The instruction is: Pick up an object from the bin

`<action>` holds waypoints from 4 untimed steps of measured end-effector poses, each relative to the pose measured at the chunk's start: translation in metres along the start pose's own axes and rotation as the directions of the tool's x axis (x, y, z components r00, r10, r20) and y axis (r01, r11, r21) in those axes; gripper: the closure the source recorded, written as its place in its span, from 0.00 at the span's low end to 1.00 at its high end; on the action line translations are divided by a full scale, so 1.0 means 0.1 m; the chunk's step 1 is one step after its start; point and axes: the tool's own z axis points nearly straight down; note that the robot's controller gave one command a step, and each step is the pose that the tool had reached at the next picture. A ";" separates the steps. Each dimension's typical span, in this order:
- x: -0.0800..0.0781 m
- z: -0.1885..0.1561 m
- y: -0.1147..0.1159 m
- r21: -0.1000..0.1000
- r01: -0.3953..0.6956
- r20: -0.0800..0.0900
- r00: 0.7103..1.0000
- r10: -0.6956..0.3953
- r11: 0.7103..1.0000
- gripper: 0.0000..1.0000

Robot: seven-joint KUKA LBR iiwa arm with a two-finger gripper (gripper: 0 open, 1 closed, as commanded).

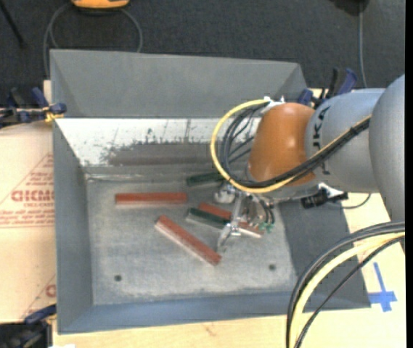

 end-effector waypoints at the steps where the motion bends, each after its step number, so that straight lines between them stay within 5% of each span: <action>1: 0.03 -0.04 0.03 0.007 0.025 0.007 1.000 -0.025 1.000 0.00; 2: -0.04 -0.07 0.01 0.005 0.002 0.007 1.000 -0.002 1.000 1.00; 4: -0.03 -0.09 0.01 0.005 0.002 0.005 1.000 -0.002 1.000 1.00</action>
Offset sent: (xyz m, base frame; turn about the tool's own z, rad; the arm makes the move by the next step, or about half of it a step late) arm 0.0000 0.0000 0.0000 0.0000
